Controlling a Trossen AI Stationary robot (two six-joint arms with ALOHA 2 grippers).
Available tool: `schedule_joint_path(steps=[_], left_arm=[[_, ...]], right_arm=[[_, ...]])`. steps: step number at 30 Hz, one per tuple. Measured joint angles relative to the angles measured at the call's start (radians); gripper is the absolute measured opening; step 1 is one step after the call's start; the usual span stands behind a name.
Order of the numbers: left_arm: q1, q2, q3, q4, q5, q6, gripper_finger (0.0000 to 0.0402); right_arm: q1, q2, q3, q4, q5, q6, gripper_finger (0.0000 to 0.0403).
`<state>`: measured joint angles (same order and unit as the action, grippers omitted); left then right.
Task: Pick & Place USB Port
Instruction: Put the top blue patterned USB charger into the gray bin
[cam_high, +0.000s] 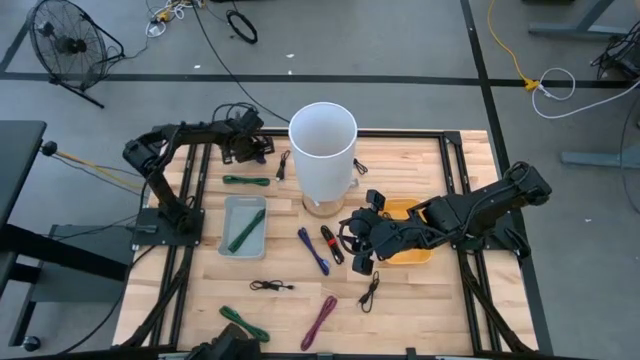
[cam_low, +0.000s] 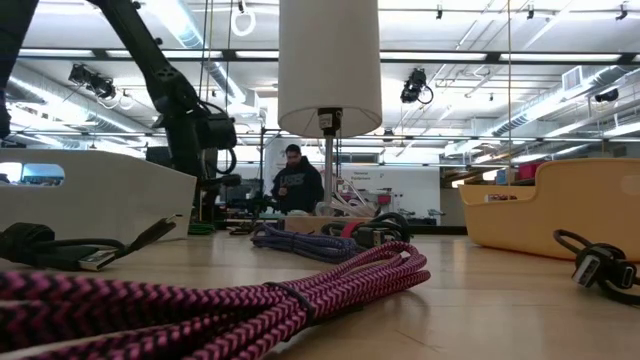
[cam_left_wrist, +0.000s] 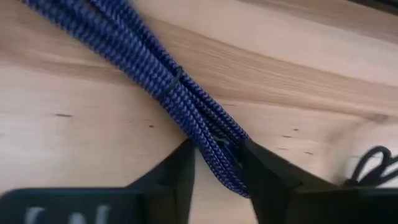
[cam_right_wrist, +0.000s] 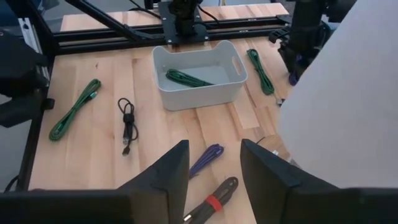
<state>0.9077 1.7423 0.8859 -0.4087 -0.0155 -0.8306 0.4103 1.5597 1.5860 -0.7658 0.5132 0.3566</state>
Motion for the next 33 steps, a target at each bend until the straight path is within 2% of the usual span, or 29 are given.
schedule_joint_path(steps=[4, 5, 12, 18, 22, 28, 33], left_arm=[[0.0, -0.001, 0.001, -0.014, 0.027, 0.032, 0.0027], [-0.001, -0.002, 0.002, -0.014, 0.023, 0.036, 0.0018], [-0.001, -0.066, 0.012, -0.07, 0.072, 0.087, 0.0008], [-0.021, -0.185, 0.096, -0.207, 0.058, 0.202, 0.0007], [-0.05, -0.281, 0.114, -0.236, 0.048, 0.276, 0.0007], [-0.123, -0.444, 0.118, -0.322, 0.035, 0.366, 0.0007], [-0.231, -0.573, 0.118, -0.449, 0.045, 0.378, 0.0007]], right_arm=[[0.0, 0.0, 0.0, 0.004, 0.003, -0.002, 0.0146], [0.0, 0.0, 0.0, 0.007, 0.006, -0.002, 0.0146], [0.0, 0.0, 0.0, 0.003, 0.021, -0.02, 0.0146], [0.0, 0.0, 0.0, 0.002, 0.021, -0.025, 0.0146], [0.0, 0.0, 0.0, 0.002, 0.021, -0.025, 0.0146], [0.0, 0.0, 0.0, 0.001, 0.021, -0.025, 0.0146], [-0.002, 0.0, 0.0, 0.001, 0.021, -0.025, 0.0146]])
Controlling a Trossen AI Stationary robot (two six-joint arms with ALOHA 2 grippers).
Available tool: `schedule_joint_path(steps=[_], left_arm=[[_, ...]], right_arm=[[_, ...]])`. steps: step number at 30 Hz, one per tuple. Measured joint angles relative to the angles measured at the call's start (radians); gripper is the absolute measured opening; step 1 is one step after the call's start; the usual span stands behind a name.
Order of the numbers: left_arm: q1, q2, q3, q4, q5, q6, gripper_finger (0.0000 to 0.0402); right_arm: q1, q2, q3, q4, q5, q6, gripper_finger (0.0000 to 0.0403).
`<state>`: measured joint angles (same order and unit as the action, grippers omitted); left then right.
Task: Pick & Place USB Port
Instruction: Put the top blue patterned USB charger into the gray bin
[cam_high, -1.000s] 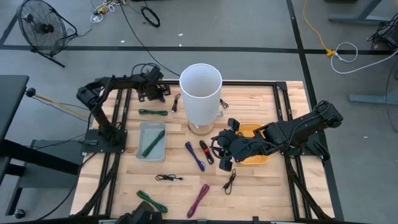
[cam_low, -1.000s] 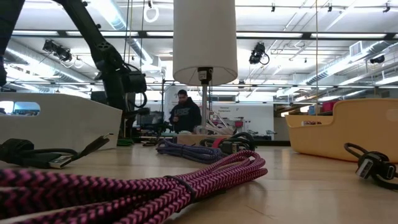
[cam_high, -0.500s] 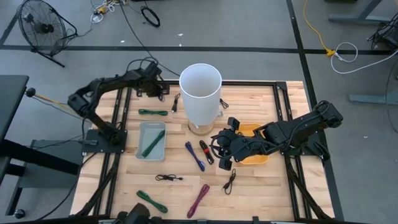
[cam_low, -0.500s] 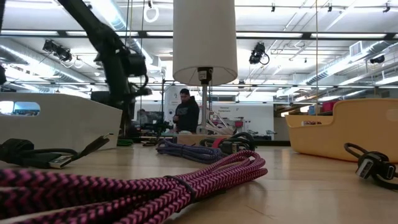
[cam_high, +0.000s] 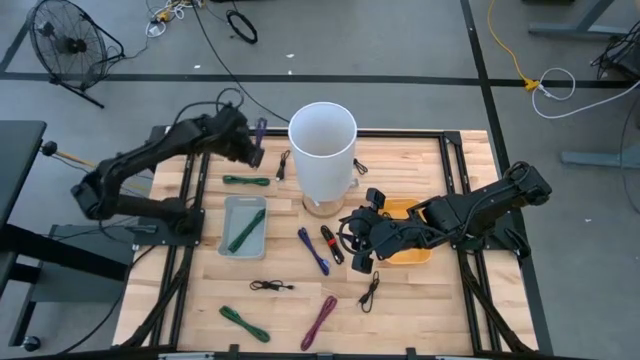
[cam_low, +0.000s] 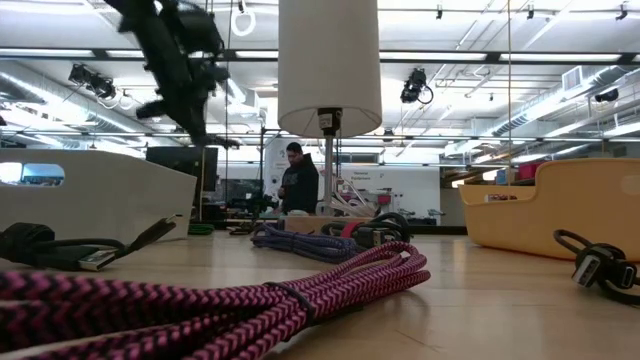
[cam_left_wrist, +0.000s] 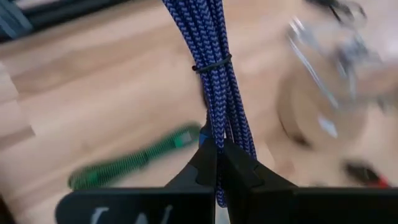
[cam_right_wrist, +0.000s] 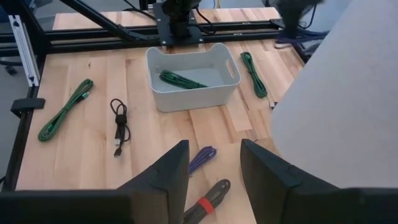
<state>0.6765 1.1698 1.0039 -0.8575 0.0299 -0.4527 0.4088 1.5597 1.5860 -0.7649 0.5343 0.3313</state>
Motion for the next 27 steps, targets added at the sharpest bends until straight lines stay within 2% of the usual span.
schedule_joint_path(steps=[5, 11, 15, 20, 27], left_arm=[[-0.172, -0.125, 0.0, -0.167, -0.02, -0.021, 0.0007], [-0.433, -0.255, 0.001, -0.354, -0.136, -0.254, 0.0007], [-0.629, -0.309, 0.001, -0.413, -0.186, -0.451, 0.0007], [-0.888, -0.313, 0.001, -0.41, -0.222, -0.663, 0.0007], [-1.196, -0.202, 0.001, -0.404, -0.333, -0.924, 0.0007]], right_arm=[[0.0, 0.0, 0.0, -0.006, 0.0, 0.0, 0.0146], [0.0, 0.0, 0.0, -0.007, 0.0, -0.004, 0.0146], [0.0, 0.0, 0.0, -0.007, 0.0, -0.008, 0.0146], [0.0, 0.0, 0.0, -0.007, 0.0, -0.022, 0.0146], [0.0, 0.0, 0.0, -0.007, 0.0, -0.023, 0.0146]])
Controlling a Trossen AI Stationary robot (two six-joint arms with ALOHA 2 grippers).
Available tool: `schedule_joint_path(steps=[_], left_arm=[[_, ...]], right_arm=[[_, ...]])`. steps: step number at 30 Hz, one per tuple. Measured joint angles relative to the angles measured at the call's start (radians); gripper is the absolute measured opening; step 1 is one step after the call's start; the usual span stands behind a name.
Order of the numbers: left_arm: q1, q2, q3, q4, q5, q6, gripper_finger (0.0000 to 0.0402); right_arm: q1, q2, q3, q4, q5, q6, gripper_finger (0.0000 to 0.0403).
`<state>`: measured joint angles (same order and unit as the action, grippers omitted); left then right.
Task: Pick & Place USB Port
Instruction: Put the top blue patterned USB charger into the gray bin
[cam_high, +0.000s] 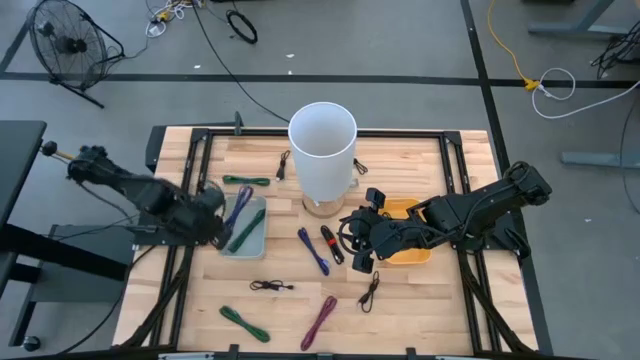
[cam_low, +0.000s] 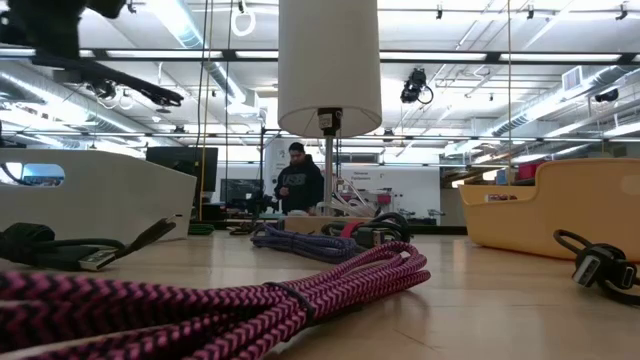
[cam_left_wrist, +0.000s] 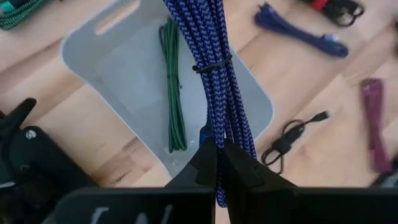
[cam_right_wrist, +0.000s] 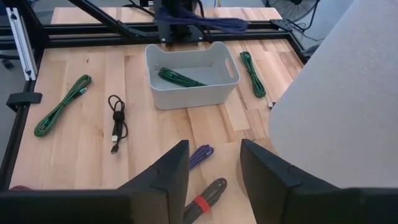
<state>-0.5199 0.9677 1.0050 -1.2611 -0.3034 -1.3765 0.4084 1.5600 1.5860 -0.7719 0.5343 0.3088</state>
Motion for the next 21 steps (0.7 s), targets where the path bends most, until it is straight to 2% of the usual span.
schedule_joint_path(steps=[7, 14, 21], left_arm=[[-0.139, 0.156, 0.0, -0.003, -0.04, -0.108, 0.0007], [-0.146, 0.258, 0.0, -0.102, -0.05, -0.138, 0.0007], [-0.144, 0.271, 0.0, -0.102, -0.093, -0.126, 0.0009]], right_arm=[[0.0, 0.0, 0.0, 0.001, 0.0, 0.0, 0.0146], [0.0, 0.0, 0.0, 0.001, 0.0, 0.0, 0.0146], [0.0, 0.0, 0.0, 0.002, 0.0, 0.0, 0.0146]])
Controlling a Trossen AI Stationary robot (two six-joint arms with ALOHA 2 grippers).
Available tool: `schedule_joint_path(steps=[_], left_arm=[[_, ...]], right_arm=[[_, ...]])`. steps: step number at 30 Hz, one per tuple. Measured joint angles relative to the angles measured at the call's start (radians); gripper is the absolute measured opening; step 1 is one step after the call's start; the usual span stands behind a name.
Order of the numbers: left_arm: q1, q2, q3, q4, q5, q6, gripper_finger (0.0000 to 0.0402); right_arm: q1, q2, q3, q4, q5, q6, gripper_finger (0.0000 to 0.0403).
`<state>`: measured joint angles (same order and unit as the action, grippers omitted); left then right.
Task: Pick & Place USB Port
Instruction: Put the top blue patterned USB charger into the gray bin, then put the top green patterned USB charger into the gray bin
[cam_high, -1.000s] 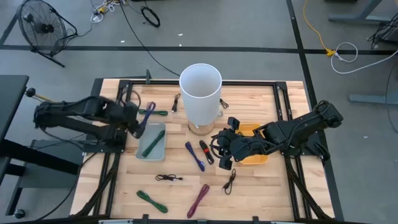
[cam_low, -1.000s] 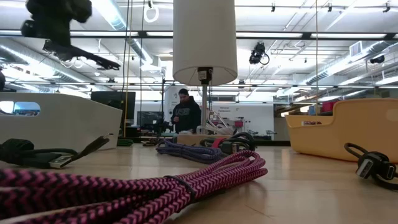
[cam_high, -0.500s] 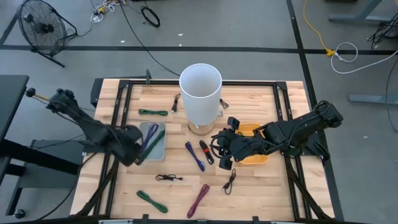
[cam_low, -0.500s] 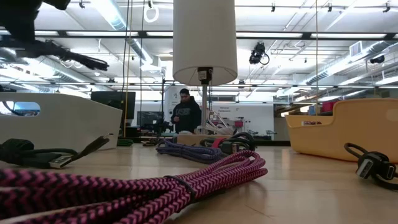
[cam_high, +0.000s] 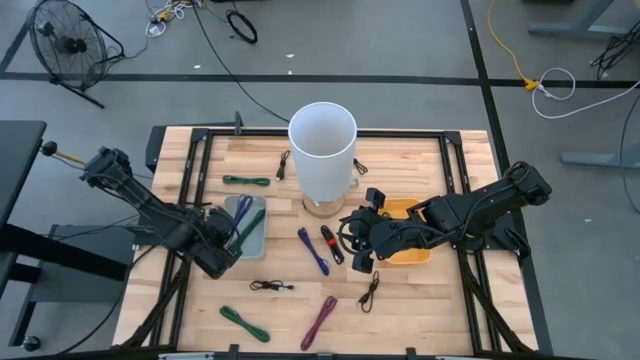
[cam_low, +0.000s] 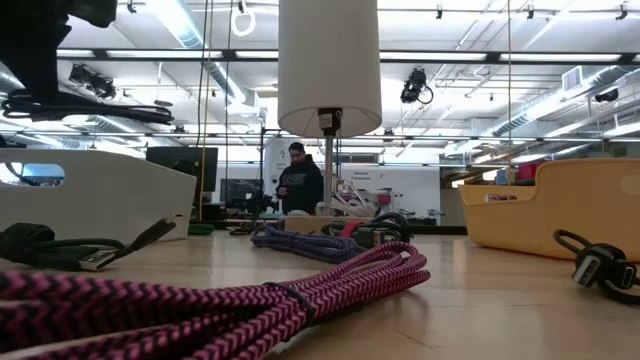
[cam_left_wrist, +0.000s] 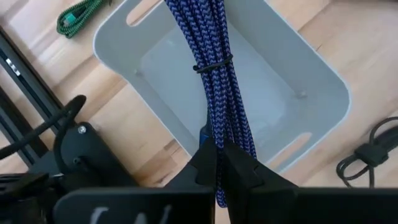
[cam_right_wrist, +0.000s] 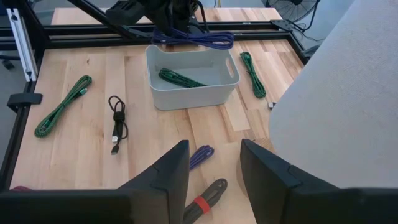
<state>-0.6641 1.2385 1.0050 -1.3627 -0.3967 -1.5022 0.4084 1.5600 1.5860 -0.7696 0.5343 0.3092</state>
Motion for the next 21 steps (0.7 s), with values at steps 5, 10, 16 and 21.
schedule_joint_path(steps=[5, 10, 16, 21], left_arm=[[0.0, 0.0, 0.0, 0.0, -0.008, 0.022, 0.0027], [0.0, 0.0, 0.0, 0.0, -0.033, 0.031, 0.0043], [0.0, 0.0, 0.0, 0.0, -0.067, 0.032, 0.0046], [0.0, 0.0, 0.0, 0.0, -0.09, 0.032, 0.0047]], right_arm=[[0.0, 0.0, 0.0, 0.0, 0.0, 0.0, 0.0146], [0.0, 0.0, 0.0, 0.0, 0.0, 0.0, 0.0146], [0.0, 0.0, 0.0, 0.0, 0.0, 0.0, 0.0146], [0.0, 0.0, 0.0, 0.0, 0.0, 0.0, 0.0146]])
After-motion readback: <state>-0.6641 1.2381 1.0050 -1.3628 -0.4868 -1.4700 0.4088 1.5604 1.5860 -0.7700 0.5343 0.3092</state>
